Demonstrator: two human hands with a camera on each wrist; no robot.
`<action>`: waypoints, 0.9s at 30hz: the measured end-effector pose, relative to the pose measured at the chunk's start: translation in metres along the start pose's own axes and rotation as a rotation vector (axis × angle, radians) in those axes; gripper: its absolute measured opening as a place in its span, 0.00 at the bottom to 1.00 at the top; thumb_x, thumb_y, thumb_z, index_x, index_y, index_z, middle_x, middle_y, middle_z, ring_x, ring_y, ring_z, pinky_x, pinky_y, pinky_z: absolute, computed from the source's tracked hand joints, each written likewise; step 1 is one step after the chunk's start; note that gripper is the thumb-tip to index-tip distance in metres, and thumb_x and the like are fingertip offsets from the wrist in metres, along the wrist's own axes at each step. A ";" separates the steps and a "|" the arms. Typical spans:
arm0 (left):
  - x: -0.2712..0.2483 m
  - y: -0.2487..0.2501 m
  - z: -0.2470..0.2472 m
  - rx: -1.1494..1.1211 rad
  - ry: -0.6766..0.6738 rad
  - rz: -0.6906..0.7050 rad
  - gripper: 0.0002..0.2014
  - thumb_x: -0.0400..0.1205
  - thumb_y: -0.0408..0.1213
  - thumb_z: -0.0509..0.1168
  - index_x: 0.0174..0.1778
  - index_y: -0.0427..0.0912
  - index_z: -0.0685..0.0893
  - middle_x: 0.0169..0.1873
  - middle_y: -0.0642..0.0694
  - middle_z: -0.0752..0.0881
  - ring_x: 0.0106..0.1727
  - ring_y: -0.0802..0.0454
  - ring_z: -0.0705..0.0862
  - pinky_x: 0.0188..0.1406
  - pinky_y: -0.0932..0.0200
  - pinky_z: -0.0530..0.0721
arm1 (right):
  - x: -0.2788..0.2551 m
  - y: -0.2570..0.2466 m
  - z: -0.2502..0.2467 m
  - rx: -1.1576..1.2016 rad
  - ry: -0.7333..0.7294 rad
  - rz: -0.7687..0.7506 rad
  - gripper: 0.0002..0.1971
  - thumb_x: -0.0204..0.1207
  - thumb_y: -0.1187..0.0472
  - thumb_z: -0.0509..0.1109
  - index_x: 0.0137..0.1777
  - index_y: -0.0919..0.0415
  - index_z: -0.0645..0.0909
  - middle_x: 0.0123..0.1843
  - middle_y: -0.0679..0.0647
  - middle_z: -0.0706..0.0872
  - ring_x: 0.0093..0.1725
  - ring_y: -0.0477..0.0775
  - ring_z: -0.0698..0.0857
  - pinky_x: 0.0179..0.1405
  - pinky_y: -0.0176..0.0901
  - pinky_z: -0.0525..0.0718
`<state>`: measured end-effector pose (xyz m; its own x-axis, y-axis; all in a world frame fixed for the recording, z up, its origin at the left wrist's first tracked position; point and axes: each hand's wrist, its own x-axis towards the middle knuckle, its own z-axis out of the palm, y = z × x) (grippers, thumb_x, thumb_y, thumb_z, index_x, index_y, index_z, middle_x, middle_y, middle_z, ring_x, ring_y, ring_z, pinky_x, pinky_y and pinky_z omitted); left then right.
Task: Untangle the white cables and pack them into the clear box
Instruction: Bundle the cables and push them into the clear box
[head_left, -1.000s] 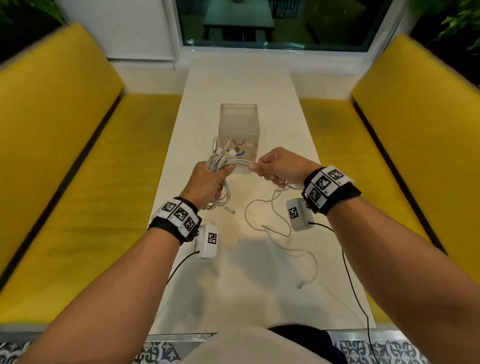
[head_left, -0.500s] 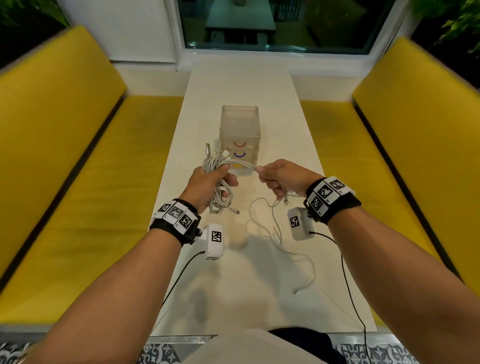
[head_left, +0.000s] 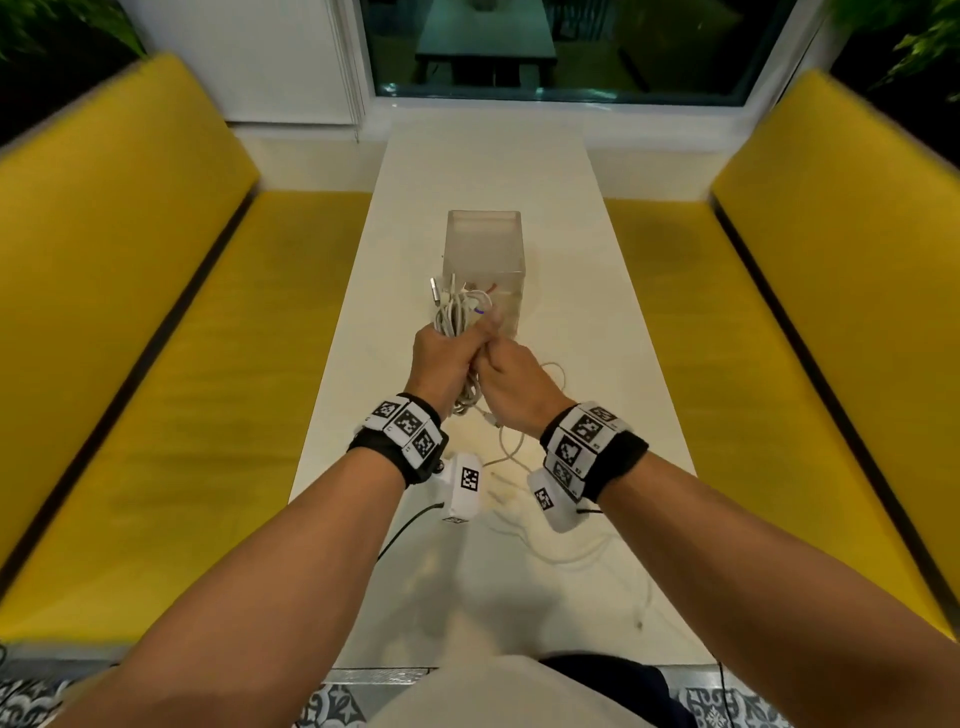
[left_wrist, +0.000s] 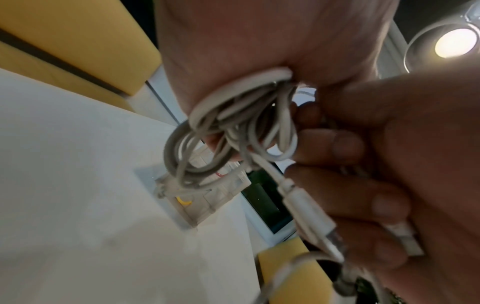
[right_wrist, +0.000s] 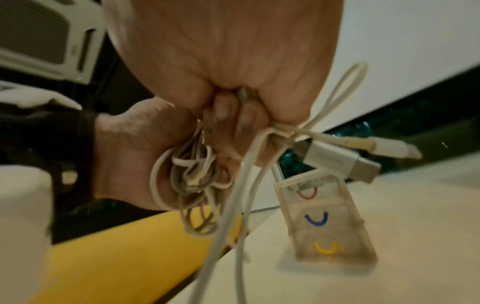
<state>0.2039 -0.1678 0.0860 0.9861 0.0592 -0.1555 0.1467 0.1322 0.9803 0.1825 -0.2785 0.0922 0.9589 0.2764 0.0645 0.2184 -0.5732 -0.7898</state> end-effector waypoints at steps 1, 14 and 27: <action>0.000 -0.002 0.000 0.018 -0.004 -0.012 0.23 0.69 0.54 0.83 0.44 0.36 0.90 0.35 0.40 0.90 0.37 0.47 0.88 0.40 0.50 0.89 | 0.000 0.004 -0.001 -0.058 -0.053 0.005 0.10 0.84 0.65 0.54 0.42 0.60 0.73 0.38 0.55 0.82 0.36 0.55 0.82 0.37 0.52 0.79; 0.011 -0.011 -0.014 0.083 0.177 -0.054 0.20 0.85 0.44 0.69 0.29 0.38 0.82 0.22 0.43 0.82 0.20 0.44 0.80 0.23 0.57 0.79 | -0.013 0.036 -0.006 0.273 -0.120 0.153 0.08 0.84 0.66 0.68 0.42 0.63 0.80 0.32 0.54 0.82 0.30 0.52 0.82 0.35 0.44 0.83; 0.015 0.013 -0.021 -0.114 0.171 -0.016 0.15 0.87 0.39 0.68 0.33 0.41 0.80 0.18 0.49 0.79 0.24 0.46 0.79 0.41 0.40 0.83 | -0.027 0.093 -0.011 0.199 -0.118 0.319 0.09 0.80 0.72 0.65 0.41 0.62 0.83 0.30 0.53 0.84 0.29 0.50 0.82 0.27 0.38 0.80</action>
<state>0.2190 -0.1440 0.0934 0.9545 0.2222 -0.1989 0.1426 0.2455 0.9588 0.1793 -0.3479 0.0235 0.9429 0.2022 -0.2648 -0.1377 -0.4871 -0.8624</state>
